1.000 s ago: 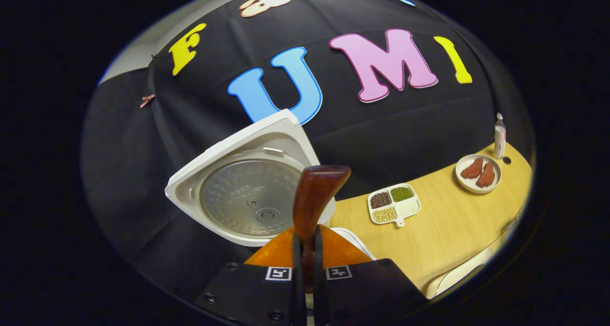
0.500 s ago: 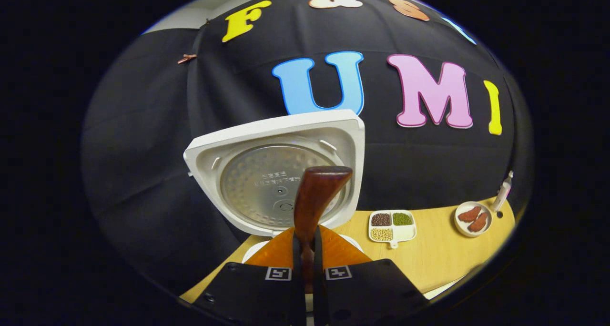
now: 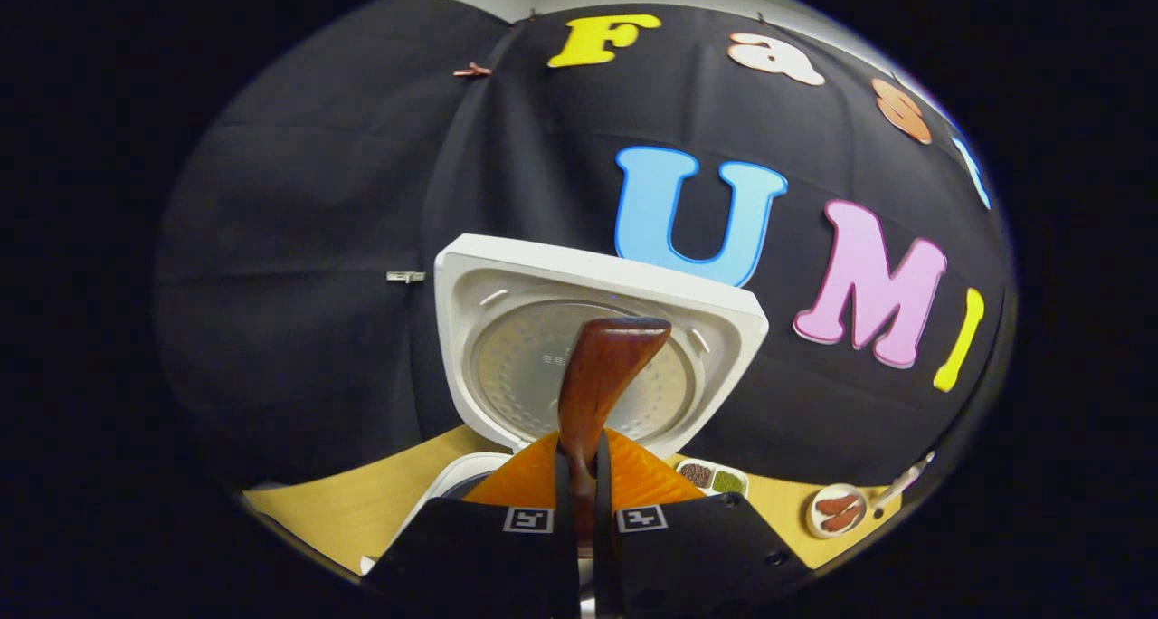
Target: Close the left gripper, press the button to open the rice cooker; take a wooden spoon from the chopstick holder with the right hand, scoop a spoonful of rice and pour it into the rice cooker, then put the wooden spoon back into the chopstick holder.
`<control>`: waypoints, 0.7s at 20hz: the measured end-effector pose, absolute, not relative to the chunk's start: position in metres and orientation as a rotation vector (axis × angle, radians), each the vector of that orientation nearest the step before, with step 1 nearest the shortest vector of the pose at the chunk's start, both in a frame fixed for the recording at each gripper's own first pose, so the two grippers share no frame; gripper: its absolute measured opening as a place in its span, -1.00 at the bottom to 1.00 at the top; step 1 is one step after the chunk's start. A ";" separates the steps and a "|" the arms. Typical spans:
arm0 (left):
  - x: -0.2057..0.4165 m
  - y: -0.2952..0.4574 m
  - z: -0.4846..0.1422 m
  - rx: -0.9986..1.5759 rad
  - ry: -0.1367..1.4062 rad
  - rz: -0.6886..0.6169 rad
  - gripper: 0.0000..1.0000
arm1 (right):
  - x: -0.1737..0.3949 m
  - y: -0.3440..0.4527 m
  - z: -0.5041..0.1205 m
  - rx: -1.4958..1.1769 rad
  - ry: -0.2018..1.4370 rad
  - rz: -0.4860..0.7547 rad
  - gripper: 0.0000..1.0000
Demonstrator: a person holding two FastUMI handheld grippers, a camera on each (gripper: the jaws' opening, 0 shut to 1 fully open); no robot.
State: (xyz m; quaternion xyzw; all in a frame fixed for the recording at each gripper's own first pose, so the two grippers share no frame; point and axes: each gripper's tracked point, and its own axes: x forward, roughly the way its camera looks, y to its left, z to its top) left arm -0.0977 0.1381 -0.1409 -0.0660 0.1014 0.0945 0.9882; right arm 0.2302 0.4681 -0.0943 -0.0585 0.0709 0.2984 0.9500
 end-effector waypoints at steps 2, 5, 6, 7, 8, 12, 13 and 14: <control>-0.100 0.137 -0.140 -0.128 0.204 0.192 0.92 | 0.228 0.472 -0.088 -0.200 0.095 0.626 -0.79; -0.101 0.138 -0.140 -0.127 0.203 0.193 0.91 | 0.220 0.480 -0.082 -0.320 0.028 0.664 -0.78; -0.101 0.138 -0.139 -0.128 0.205 0.194 0.91 | 0.216 0.481 -0.082 -0.357 0.009 0.675 -0.79; -0.101 0.138 -0.140 -0.128 0.205 0.195 0.91 | 0.211 0.483 -0.082 -0.387 -0.008 0.688 -0.79; -0.101 0.137 -0.140 -0.127 0.204 0.195 0.91 | 0.207 0.485 -0.083 -0.409 -0.023 0.702 -0.79; -0.104 0.139 -0.137 -0.119 0.202 0.205 0.91 | 0.202 0.481 -0.084 -0.426 -0.031 0.714 -0.79; -0.105 0.139 -0.137 -0.120 0.202 0.207 0.91 | 0.203 0.478 -0.083 -0.402 -0.018 0.710 -0.79; -0.106 0.139 -0.136 -0.121 0.201 0.208 0.91 | 0.205 0.474 -0.082 -0.363 0.003 0.707 -0.79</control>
